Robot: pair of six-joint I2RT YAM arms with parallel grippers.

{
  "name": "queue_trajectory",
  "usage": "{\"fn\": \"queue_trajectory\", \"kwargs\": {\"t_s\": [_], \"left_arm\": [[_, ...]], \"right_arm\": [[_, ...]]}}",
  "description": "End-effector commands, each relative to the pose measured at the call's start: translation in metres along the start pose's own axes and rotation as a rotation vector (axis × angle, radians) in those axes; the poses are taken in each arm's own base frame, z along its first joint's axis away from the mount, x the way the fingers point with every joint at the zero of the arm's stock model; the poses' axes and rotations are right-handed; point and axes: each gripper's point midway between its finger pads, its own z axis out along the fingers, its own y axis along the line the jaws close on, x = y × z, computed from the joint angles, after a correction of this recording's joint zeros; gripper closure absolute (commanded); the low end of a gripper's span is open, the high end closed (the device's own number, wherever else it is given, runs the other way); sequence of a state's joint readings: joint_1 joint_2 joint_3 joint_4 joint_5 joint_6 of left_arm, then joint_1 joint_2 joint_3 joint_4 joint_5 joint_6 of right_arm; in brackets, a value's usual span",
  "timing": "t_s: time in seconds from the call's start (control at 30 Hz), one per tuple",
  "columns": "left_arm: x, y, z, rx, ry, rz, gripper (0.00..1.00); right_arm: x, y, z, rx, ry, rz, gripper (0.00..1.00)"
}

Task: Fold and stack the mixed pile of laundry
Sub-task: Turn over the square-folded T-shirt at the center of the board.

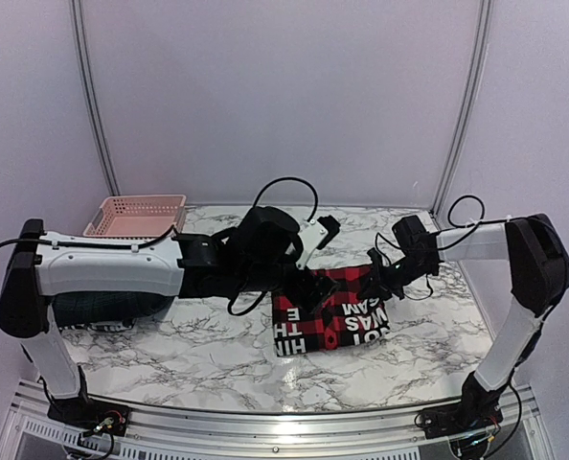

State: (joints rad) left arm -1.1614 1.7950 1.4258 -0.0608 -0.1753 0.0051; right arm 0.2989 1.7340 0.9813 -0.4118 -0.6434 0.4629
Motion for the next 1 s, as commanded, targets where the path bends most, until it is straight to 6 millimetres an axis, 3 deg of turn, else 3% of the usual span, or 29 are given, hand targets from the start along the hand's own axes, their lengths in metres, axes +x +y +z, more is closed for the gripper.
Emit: {"fn": "queue_trajectory", "kwargs": {"t_s": [0.0,0.1,0.2,0.4,0.5,0.6,0.67,0.77,0.87,0.97], "left_arm": [[0.036,0.043,-0.015,-0.157,0.136,-0.111,0.01],[0.052,0.064,-0.022,-0.183,0.196,-0.194,0.01],[0.062,0.08,-0.037,-0.172,0.213,-0.267,0.01],[0.088,0.11,-0.074,-0.218,0.218,-0.311,0.01],[0.098,0.123,-0.091,-0.243,0.211,-0.328,0.01],[0.108,0.132,-0.106,-0.262,0.206,-0.34,0.01],[0.111,0.137,-0.114,-0.275,0.197,-0.348,0.01],[0.114,0.142,-0.125,-0.293,0.182,-0.362,0.01],[0.116,0.148,-0.136,-0.315,0.17,-0.374,0.01],[0.118,0.154,-0.145,-0.333,0.163,-0.388,0.01]], "right_arm": [[-0.002,-0.035,-0.039,0.304,0.019,-0.147,1.0],[-0.022,-0.043,-0.071,0.475,-0.057,-0.187,1.0],[-0.042,-0.056,-0.122,0.735,-0.14,-0.197,1.0],[-0.063,-0.053,-0.202,1.046,-0.279,-0.141,1.0],[-0.076,-0.031,-0.24,1.177,-0.388,-0.147,1.0],[-0.091,0.005,-0.251,1.203,-0.454,-0.179,1.0],[-0.1,0.033,-0.244,1.216,-0.473,-0.225,1.0],[-0.109,0.067,-0.198,1.2,-0.429,-0.347,1.0],[-0.101,0.069,-0.121,1.178,-0.288,-0.422,1.0],[-0.075,0.066,-0.033,1.168,-0.123,-0.509,1.0]]}}
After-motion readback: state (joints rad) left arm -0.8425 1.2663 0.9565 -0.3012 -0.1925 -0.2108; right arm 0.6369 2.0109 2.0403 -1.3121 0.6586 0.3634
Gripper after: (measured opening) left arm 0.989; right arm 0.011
